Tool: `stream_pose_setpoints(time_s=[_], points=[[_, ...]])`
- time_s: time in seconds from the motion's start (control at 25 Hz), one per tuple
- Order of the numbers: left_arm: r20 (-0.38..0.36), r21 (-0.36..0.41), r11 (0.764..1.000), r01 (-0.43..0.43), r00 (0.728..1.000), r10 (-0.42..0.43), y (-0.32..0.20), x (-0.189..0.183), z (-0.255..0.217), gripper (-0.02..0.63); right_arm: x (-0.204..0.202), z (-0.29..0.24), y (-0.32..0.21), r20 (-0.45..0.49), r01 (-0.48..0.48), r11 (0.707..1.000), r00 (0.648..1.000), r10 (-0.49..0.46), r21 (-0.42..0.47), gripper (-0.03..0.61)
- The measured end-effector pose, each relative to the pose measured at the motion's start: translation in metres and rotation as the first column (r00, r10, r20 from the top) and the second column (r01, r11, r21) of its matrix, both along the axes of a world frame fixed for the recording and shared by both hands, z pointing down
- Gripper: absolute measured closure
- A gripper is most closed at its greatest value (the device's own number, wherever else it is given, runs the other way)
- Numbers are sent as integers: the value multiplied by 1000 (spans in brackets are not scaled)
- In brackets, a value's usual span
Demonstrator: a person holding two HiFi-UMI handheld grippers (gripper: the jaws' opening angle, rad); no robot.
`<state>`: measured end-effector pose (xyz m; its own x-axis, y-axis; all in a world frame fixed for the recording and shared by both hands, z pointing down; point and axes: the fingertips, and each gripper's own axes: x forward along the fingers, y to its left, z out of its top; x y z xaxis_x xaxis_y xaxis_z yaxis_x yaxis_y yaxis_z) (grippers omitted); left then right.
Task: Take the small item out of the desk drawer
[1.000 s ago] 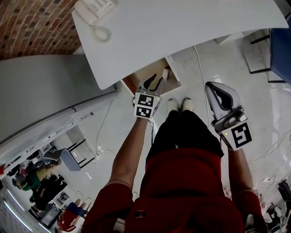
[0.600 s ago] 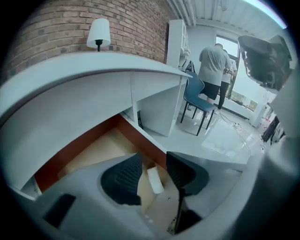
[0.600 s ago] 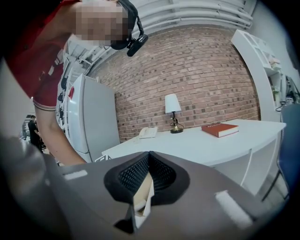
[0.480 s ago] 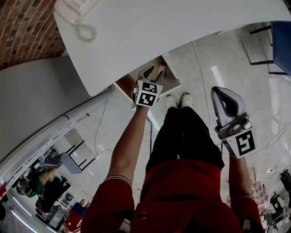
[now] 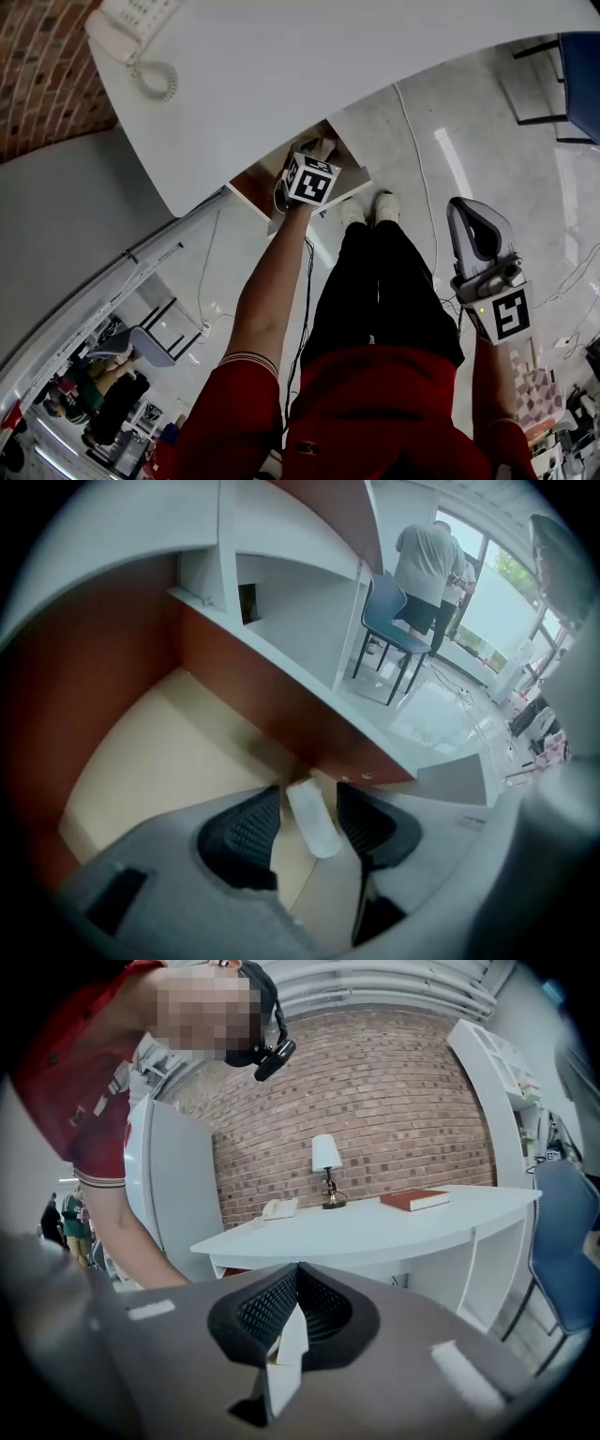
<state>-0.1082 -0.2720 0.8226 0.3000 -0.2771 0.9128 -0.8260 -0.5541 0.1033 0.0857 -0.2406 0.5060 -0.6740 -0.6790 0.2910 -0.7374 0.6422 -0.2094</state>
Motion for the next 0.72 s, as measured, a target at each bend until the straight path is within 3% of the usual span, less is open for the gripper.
stream_pose_setpoints(time_s=[0.36,0.72], points=[[30,-85,996,-16,999,19,8,3,32,413,16,13,5,-24,-33,999,999,33,-16,566],[58,-115,993,-8,998,15,6,-1,47,440,17,18,6,-38,-39,999,999,37,-31,566]])
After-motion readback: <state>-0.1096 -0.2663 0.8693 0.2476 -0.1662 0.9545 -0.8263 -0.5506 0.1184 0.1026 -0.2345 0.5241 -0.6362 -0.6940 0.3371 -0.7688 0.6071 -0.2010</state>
